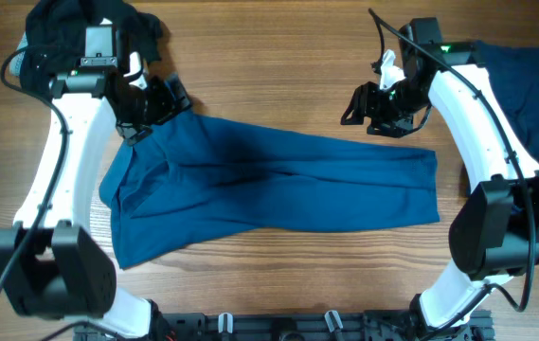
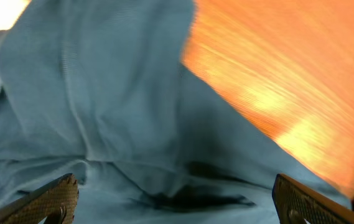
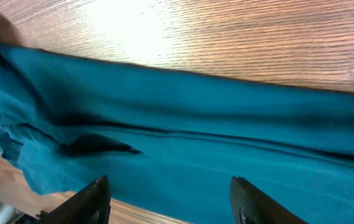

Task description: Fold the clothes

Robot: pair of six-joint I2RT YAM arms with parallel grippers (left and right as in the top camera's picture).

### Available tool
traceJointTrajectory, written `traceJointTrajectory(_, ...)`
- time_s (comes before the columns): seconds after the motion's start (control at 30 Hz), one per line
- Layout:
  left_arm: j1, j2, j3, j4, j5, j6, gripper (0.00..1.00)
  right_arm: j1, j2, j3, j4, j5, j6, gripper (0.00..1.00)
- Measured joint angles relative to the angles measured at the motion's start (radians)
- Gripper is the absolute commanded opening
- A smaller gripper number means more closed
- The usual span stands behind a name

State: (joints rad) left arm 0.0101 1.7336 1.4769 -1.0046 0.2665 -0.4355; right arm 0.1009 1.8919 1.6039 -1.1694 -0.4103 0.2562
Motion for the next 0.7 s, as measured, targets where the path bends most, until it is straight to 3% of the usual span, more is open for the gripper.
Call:
traceJointTrajectory(0.43, 0.065, 0.201, 0.0, 0.0, 0.029, -0.034, 1.0, 0.081, 0.0, 0.0, 0.018, 0.002, 0.002, 0.63)
traceJointTrajectory(0.7, 0.064, 0.217, 0.0, 0.011, 0.045, -0.034, 0.92, 0.082, 0.0, 0.0, 0.023, 0.007, 0.002, 0.63)
